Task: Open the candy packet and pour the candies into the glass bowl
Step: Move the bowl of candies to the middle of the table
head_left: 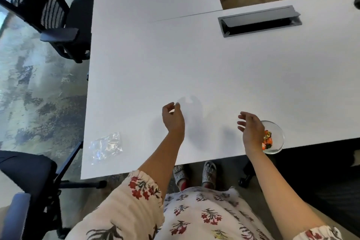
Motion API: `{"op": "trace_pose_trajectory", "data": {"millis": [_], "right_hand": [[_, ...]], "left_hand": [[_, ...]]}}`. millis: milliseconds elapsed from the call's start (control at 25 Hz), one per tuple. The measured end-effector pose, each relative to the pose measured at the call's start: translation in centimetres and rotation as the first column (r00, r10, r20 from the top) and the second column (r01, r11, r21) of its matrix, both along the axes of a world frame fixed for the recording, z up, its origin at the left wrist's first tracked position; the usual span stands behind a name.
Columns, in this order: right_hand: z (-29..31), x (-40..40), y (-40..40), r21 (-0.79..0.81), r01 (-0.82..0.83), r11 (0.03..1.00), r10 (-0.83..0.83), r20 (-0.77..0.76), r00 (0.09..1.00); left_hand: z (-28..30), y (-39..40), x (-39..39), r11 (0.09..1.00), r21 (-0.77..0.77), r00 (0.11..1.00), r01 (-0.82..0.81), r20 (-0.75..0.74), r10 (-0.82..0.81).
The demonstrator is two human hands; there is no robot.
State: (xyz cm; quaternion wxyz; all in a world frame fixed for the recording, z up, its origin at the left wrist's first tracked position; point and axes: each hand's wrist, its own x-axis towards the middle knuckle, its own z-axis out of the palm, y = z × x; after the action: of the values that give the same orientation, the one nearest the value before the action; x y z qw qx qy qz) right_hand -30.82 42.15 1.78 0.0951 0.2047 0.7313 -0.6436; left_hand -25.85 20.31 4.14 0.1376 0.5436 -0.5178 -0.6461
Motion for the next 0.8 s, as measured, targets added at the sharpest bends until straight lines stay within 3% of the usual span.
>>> {"op": "trace_pose_trajectory", "data": {"millis": [160, 360, 640, 800], "right_hand": [[0.1, -0.6, 5.5, 0.074, 0.199, 0.977, -0.199, -0.020, 0.980], [-1.3, -0.1, 11.1, 0.137, 0.373, 0.918, -0.365, -0.076, 0.928], [-5.0, -0.2, 13.5, -0.095, 0.415, 0.905, -0.413, 0.049, 0.910], [-6.3, 0.5, 13.2, -0.183, 0.400, 0.898, -0.376, 0.152, 0.914]], "left_hand": [[0.2, 6.4, -3.0, 0.948, 0.039, 0.947, 0.317, -0.061, -0.314], [-0.4, 12.8, -4.2, 0.822, 0.066, 0.824, 0.566, -0.083, -0.561], [-3.2, 18.3, -5.7, 0.686, 0.157, 0.703, 0.710, -0.117, -0.701], [-5.2, 20.1, -6.2, 0.681, 0.331, 0.752, 0.653, -0.171, -0.637]]}}
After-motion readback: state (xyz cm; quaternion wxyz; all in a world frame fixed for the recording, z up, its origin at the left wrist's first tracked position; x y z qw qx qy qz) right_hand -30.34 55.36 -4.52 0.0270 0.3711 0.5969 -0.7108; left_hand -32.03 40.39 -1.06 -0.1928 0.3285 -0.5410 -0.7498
